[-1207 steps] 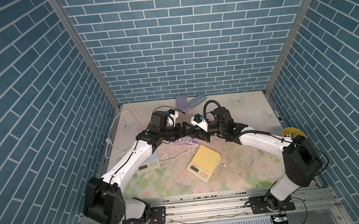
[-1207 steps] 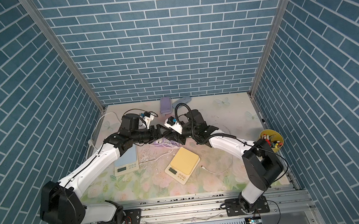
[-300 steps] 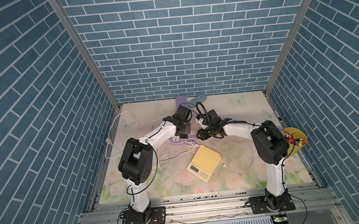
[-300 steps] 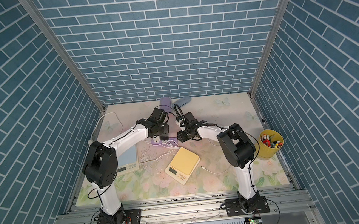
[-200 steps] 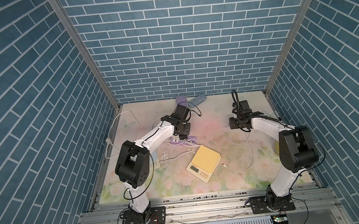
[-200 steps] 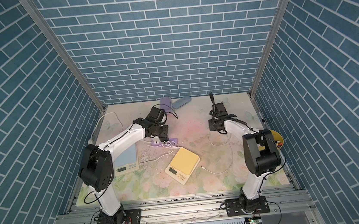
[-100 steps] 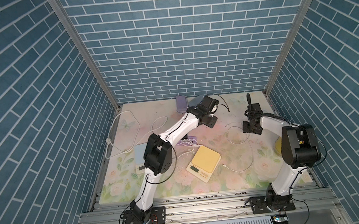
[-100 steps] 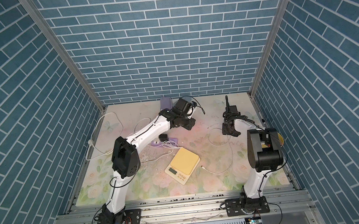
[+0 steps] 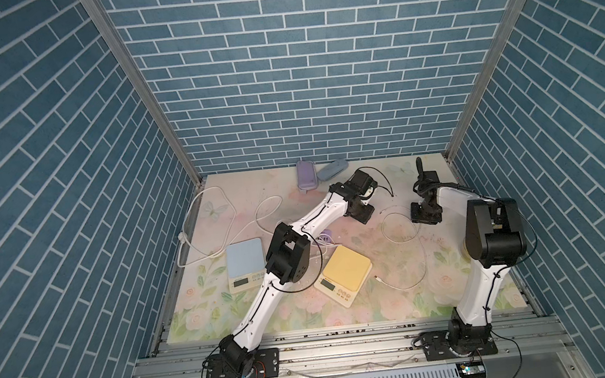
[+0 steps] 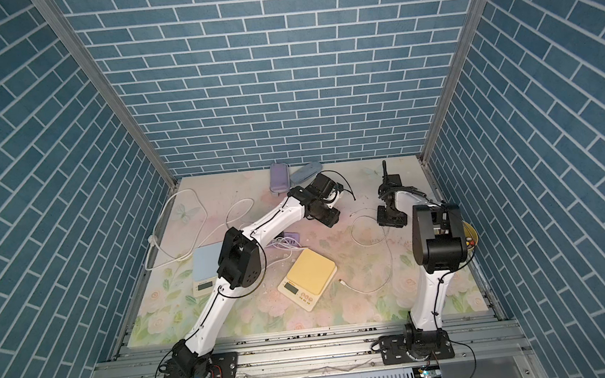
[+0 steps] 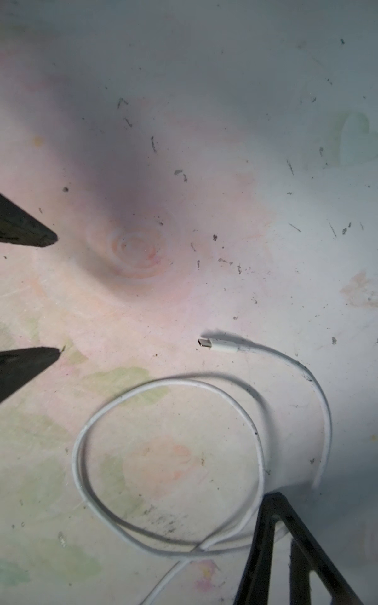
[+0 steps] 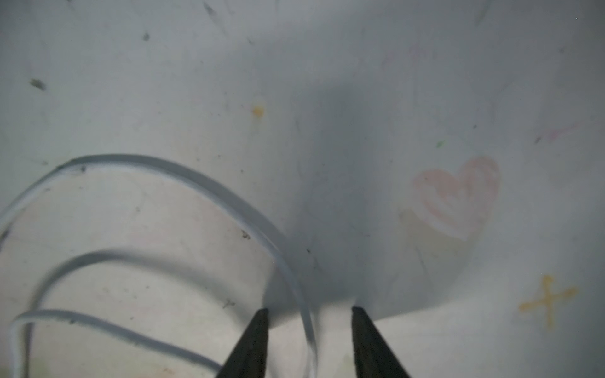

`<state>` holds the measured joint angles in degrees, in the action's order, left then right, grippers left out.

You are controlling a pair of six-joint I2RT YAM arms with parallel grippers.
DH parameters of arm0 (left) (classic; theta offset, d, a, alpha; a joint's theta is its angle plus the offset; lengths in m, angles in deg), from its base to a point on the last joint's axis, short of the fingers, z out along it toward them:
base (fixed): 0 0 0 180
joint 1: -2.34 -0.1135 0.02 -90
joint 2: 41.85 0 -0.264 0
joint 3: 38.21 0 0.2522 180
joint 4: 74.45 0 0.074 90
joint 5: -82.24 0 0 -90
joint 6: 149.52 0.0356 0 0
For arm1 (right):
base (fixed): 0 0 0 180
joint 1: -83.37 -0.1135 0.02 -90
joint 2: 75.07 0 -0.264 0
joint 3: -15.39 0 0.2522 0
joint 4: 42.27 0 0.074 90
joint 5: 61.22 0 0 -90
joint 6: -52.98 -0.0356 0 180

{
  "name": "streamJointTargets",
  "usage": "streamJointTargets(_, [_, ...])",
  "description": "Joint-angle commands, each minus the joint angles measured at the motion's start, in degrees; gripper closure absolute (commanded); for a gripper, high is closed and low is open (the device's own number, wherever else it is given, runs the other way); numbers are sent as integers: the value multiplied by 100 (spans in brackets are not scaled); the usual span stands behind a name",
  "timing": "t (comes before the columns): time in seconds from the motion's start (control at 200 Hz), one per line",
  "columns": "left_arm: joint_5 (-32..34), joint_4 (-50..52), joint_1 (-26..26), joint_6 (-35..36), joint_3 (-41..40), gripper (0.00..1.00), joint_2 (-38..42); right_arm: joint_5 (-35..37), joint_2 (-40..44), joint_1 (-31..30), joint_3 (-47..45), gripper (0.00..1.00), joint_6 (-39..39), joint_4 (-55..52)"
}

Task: Charge the electronic scale
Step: Pick up the charging cable from the center of the board.

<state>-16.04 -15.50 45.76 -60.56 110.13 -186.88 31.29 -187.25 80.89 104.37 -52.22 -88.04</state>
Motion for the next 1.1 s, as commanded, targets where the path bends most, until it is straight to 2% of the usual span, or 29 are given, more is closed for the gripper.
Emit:
streamJointTargets(0.0, [-29, 28, 0, 64, -235, 47, 242, -237, -143, 15, 22, 78, -106, -411])
streamJointTargets(0.05, [-17, -13, -3, 60, -323, 47, 321, -258, -89, 13, -6, 91, -68, -414])
streamJointTargets(0.105, [1, -43, -9, 60, -413, 47, 418, -267, 17, 4, -23, 100, 5, -411])
streamJointTargets(0.26, [-2, -375, -82, 55, -993, 47, 931, -6, 590, -189, -25, 100, 337, -411])
streamJointTargets(0.545, [190, -1598, -188, 338, -2847, 45, 2703, 718, 1903, -1230, -36, 100, 907, -426])
streamJointTargets(0.815, [207, -2776, -259, 861, -4523, 40, 4011, 193, 2708, -1773, -101, 100, 602, -577])
streamJointTargets(1.095, [-619, -3994, -316, 745, -5750, 40, 4571, -121, 3269, -1953, -249, 100, 290, -725])
